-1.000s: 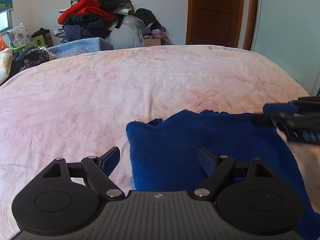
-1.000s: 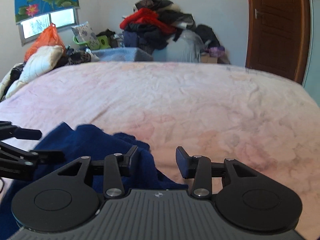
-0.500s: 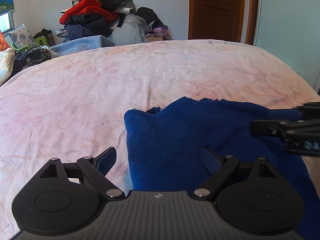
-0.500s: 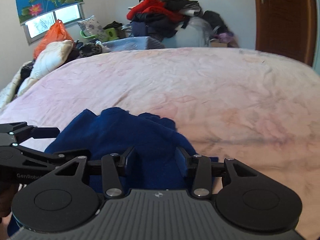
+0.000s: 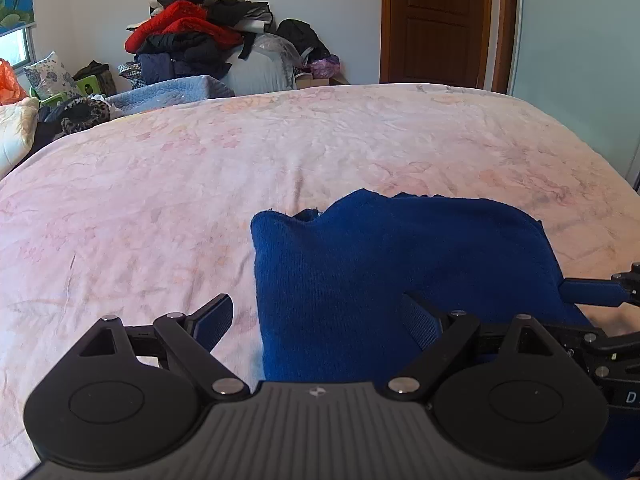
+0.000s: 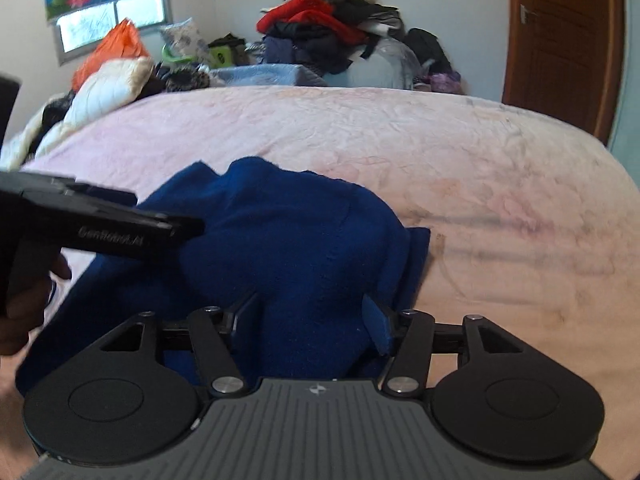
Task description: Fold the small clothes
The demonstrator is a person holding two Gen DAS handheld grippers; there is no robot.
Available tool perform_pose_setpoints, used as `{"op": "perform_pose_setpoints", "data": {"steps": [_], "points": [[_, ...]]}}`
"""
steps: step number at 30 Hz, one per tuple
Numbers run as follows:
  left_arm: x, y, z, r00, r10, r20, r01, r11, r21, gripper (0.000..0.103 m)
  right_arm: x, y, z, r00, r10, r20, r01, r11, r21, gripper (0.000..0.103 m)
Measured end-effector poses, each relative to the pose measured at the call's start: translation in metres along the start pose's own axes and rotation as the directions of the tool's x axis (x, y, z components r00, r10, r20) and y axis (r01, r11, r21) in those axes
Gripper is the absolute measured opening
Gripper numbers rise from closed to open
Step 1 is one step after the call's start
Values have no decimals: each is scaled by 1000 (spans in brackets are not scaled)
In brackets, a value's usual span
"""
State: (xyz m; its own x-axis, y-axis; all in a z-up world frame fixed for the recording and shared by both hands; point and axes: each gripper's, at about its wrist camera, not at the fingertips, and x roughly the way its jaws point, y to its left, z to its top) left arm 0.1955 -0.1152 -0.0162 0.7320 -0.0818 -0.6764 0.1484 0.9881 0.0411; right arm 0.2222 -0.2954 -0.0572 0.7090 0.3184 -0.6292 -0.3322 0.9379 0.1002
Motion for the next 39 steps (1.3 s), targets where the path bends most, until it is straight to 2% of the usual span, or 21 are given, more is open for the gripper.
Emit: {"op": "perform_pose_setpoints", "data": {"steps": [5, 11, 16, 19, 24, 26, 30, 34, 37, 39], "points": [[-11, 1, -2, 999, -43, -20, 42, 999, -32, 91, -5, 5, -3, 1000, -25, 9, 25, 1000, -8, 63], [-23, -7, -16, 998, -59, -15, 59, 998, -12, 91, -13, -1, -9, 999, -36, 21, 35, 998, 55, 69], [-15, -13, -28, 999, -42, -20, 42, 999, 10, 92, -19, -1, -18, 999, -31, 23, 29, 997, 65, 79], [-23, -9, -30, 998, -66, -18, 66, 998, 11, 92, -10, 2, -26, 996, -82, -20, 82, 997, 8, 89], [-41, 16, -46, 990, -142, 1, 142, 990, -1, 92, -21, -15, -34, 1000, -15, 8, 13, 990, 143, 90], [-46, 31, -54, 978, -208, -13, 207, 977, -41, 92, -25, -20, -40, 1000, 23, -4, -22, 987, 162, 90], [-44, 58, -73, 923, -380, -62, 367, 917, -156, 93, -38, -20, -51, 990, 144, -10, -140, 973, 181, 91], [-40, 63, -78, 901, -433, -26, 422, 887, -187, 99, -41, -18, -55, 955, 295, -21, -284, 937, 204, 91], [-28, 60, -71, 865, -501, -22, 488, 850, -199, 99, -32, -19, -49, 930, 368, -12, -357, 909, 216, 93], [-20, 58, -68, 847, -531, -1, 519, 829, -206, 99, -20, -26, -43, 906, 422, 25, -413, 869, 272, 92]]}}
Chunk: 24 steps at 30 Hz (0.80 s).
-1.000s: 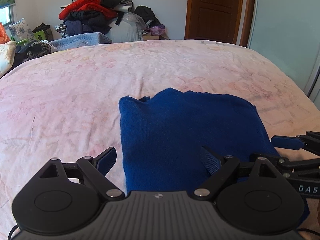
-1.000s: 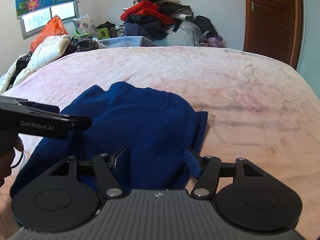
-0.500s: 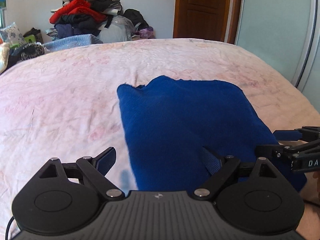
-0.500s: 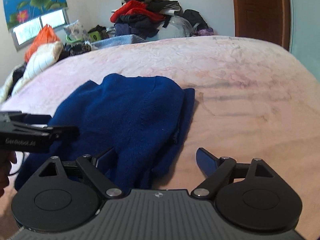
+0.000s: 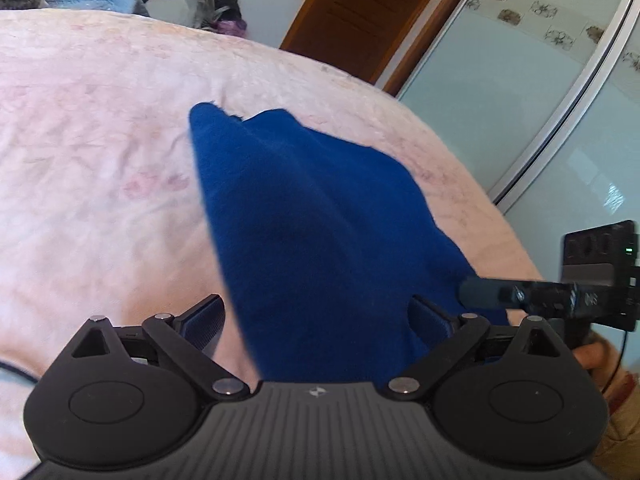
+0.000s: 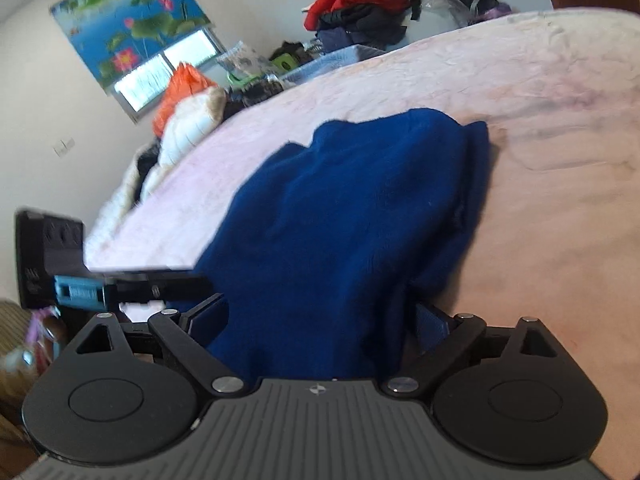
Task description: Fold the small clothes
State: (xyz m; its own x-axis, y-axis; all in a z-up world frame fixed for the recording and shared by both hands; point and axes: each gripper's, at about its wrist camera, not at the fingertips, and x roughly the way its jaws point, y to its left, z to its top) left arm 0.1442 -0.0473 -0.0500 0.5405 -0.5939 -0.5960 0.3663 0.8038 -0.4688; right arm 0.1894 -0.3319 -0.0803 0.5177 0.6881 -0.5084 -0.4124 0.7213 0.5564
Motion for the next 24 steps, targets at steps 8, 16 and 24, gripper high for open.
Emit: {"op": "perform_pose_setpoints", "data": {"steps": [8, 16, 24], "points": [[8, 7, 10, 999, 33, 7, -33, 999, 19, 45, 26, -15, 15, 995, 48, 89, -59, 990, 125, 72], [-7, 7, 20, 999, 37, 38, -38, 998, 41, 20, 33, -26, 1, 989, 28, 143, -74, 942, 327, 27], [-38, 22, 32, 997, 80, 17, -81, 997, 21, 19, 45, 7, 3, 980, 107, 166, -155, 936, 315, 25]]}}
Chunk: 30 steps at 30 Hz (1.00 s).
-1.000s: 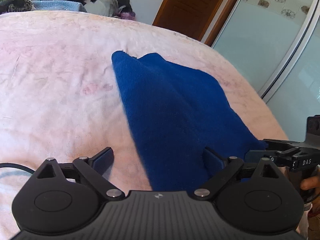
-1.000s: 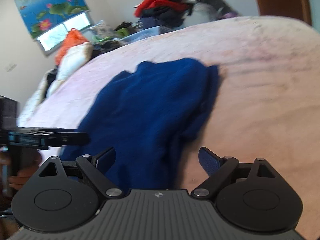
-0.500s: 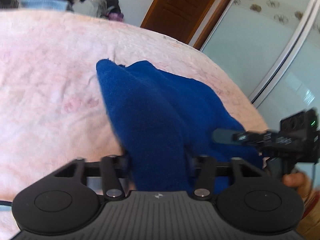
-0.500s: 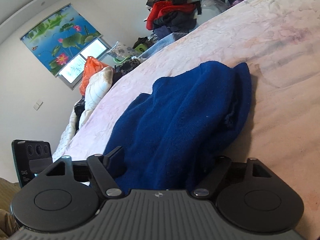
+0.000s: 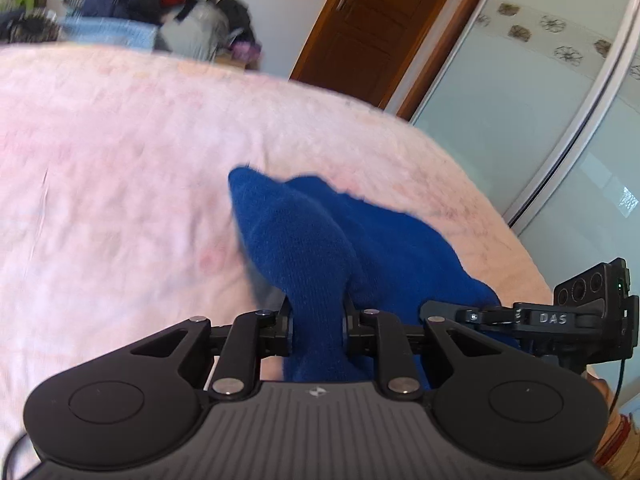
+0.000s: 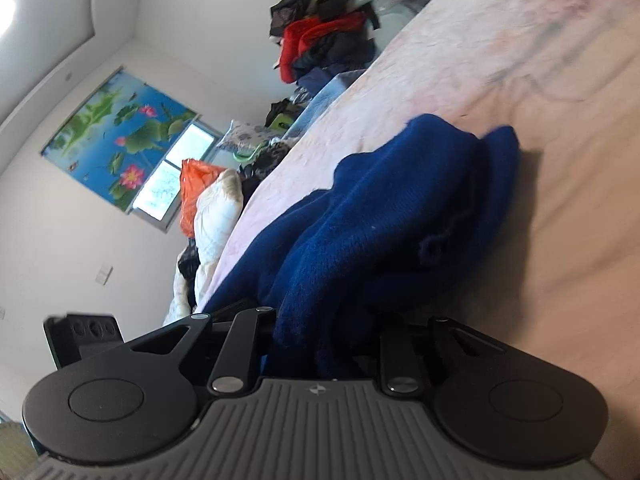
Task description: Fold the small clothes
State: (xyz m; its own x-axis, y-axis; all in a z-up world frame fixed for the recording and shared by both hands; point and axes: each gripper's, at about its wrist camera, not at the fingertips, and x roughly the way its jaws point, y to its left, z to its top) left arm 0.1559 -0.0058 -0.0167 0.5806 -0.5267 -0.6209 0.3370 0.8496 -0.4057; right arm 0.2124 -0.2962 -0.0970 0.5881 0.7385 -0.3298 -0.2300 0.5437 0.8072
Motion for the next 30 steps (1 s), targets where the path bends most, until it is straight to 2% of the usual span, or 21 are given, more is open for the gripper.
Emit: {"op": "perform_pose_setpoints", "data": {"steps": [2, 4, 5, 6, 7, 9, 11, 13, 14, 15, 16, 20, 22, 23, 25, 27, 28, 29, 30], "points": [[2, 1, -9, 999, 17, -29, -16, 1000, 16, 20, 4, 4, -4, 999, -45, -25, 44, 999, -24, 26], [-1, 0, -18, 1000, 26, -15, -25, 1000, 17, 23, 4, 3, -8, 992, -120, -47, 119, 993, -28, 33], [-4, 1, -21, 1000, 19, -11, -19, 1000, 15, 26, 2, 2, -11, 991, -124, -52, 123, 992, -20, 36], [-8, 2, -25, 1000, 9, -11, -9, 1000, 9, 29, -2, 2, -13, 992, -112, -54, 112, 994, -15, 46], [-9, 3, -27, 1000, 0, -14, 0, 1000, 0, 31, -6, 5, -18, 993, -103, -58, 102, 994, -25, 52], [-13, 5, -36, 1000, -12, -24, 11, 1000, -5, 33, -15, 13, -27, 991, -110, -74, 105, 992, -74, 55], [-16, 4, -46, 1000, 11, -24, -11, 1000, 0, 33, -24, 17, -39, 988, -119, -93, 108, 987, -117, 52], [-18, 2, -52, 999, 26, -32, -26, 1000, -10, 32, -30, 22, -50, 988, -126, -89, 112, 983, -148, 40], [-20, 1, -54, 999, 29, -35, -30, 999, -15, 25, -33, 23, -54, 988, -137, -78, 124, 981, -150, 35], [-23, -2, -54, 999, 29, -35, -30, 999, -22, 21, -36, 22, -55, 986, -151, -68, 140, 980, -140, 26], [-26, -3, -53, 999, 23, -34, -24, 999, -30, 20, -38, 20, -56, 986, -158, -59, 150, 981, -118, 21], [-35, -12, -50, 998, -19, -57, 16, 998, -53, 18, -51, 19, -56, 994, -110, -16, 109, 993, -48, 18], [-33, -17, -54, 997, 44, -71, -45, 999, -12, 18, -58, 24, -54, 993, -119, -4, 118, 991, -62, 18], [-31, -19, -56, 995, 68, -78, -67, 998, 7, 18, -61, 25, -54, 989, -148, -12, 147, 986, -82, 18], [-34, -19, -58, 993, 87, -81, -87, 996, 11, 18, -61, 27, -58, 966, -255, -41, 248, 960, -128, 29], [-45, -23, -60, 991, 116, -58, -115, 993, 27, 19, -67, 34, -66, 952, -306, -24, 297, 938, -182, 29], [-49, -26, -61, 989, 140, -49, -138, 989, 43, 20, -72, 41, -71, 941, -338, 1, 330, 921, -208, 35], [-53, -29, -62, 985, 167, -36, -165, 984, 61, 20, -78, 49, -75, 923, -383, 46, 382, 893, -238, 32], [-56, -33, -63, 981, 194, -23, -192, 978, 82, 22, -84, 59, -79, 900, -425, 99, 436, 858, -272, 35]]}}
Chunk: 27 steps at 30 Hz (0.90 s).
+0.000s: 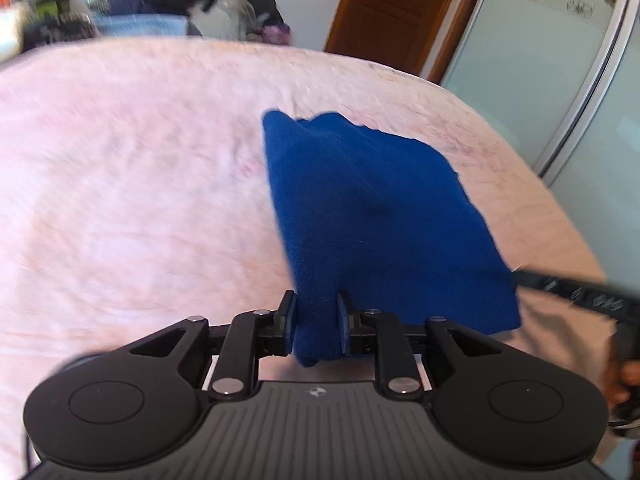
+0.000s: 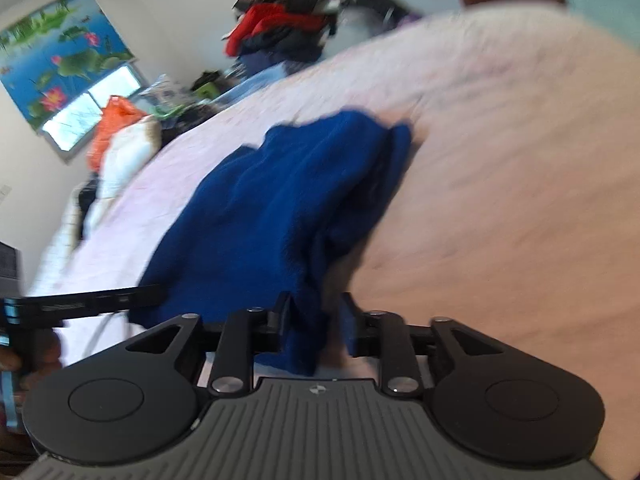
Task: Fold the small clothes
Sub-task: 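Open the left gripper and pull both grippers back from the sweater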
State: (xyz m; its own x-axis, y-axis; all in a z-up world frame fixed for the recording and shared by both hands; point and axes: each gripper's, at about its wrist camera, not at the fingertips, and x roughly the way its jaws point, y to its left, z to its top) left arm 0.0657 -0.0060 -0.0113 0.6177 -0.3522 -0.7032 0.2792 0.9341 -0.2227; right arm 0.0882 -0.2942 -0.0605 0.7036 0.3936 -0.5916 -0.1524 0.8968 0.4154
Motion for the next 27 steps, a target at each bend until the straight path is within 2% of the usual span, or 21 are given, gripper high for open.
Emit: {"op": "perform_pose_setpoints", "data": {"steps": [2, 3, 5, 6, 8, 13, 14, 15, 16, 17, 18, 21, 24, 27], "points": [[-1, -6, -3, 999, 51, 9, -51, 998, 23, 27, -15, 20, -2, 993, -82, 87, 90, 992, -92, 39], [0, -10, -5, 997, 75, 13, -75, 997, 25, 29, -19, 28, -3, 988, -95, 119, 109, 986, -123, 44], [2, -17, -10, 993, 115, 24, -116, 992, 38, 29, -18, 42, -8, 987, -66, 145, 88, 985, -151, 45], [4, -21, -13, 991, 134, 30, -135, 990, 51, 29, -14, 48, -12, 990, -29, 138, 52, 985, -166, 50], [5, -28, -17, 986, 162, 36, -165, 983, 80, 30, 1, 56, -18, 994, 3, 110, 19, 981, -195, 49], [4, -36, -22, 979, 197, 54, -202, 973, 110, 31, 25, 67, -34, 993, -100, 69, 114, 965, -237, 54], [5, -37, -24, 976, 207, 60, -213, 971, 109, 37, 24, 69, -36, 992, -98, 77, 113, 968, -225, 56], [5, -38, -25, 974, 218, 67, -224, 969, 106, 47, 24, 70, -38, 992, -99, 82, 114, 970, -216, 62], [4, -40, -26, 970, 231, 76, -238, 966, 103, 53, 23, 74, -41, 991, -98, 87, 114, 970, -214, 70], [4, -41, -27, 966, 242, 85, -250, 963, 103, 60, 24, 76, -42, 992, -94, 89, 112, 969, -220, 73], [3, -43, -29, 963, 251, 95, -260, 960, 106, 62, 25, 78, -46, 992, -93, 90, 112, 966, -232, 77], [2, -48, -33, 958, 268, 105, -280, 951, 127, 62, 27, 88, -57, 985, -132, 112, 159, 944, -290, 79], [3, -47, -36, 959, 266, 94, -277, 953, 120, 62, 28, 97, -60, 983, -148, 113, 178, 923, -341, 86], [3, -47, -39, 960, 267, 85, -276, 955, 108, 62, 27, 101, -63, 983, -151, 101, 177, 921, -348, 91]]}}
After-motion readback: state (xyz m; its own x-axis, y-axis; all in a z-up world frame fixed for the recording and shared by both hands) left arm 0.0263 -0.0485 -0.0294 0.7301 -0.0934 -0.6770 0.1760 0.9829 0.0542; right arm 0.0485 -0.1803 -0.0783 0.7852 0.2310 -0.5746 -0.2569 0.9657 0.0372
